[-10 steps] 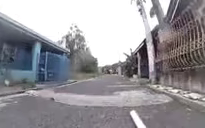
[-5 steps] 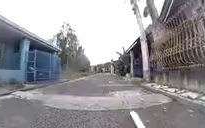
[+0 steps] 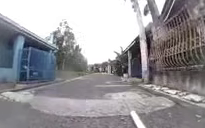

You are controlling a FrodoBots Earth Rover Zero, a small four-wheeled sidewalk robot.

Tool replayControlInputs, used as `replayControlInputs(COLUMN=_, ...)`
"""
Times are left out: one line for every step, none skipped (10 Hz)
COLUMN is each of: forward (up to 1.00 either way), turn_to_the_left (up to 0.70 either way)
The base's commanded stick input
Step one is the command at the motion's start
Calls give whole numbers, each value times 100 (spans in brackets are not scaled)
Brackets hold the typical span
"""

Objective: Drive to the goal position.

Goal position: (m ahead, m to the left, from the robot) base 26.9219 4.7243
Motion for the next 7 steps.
replayControlInputs(forward=50, turn_to_the_left=-50)
replayControlInputs(forward=50, turn_to_the_left=-50)
replayControlInputs(forward=50, turn_to_the_left=-50)
replayControlInputs(forward=50, turn_to_the_left=-50)
replayControlInputs(forward=50, turn_to_the_left=-50)
replayControlInputs(forward=50, turn_to_the_left=-50)
replayControlInputs(forward=50, turn_to_the_left=-50)
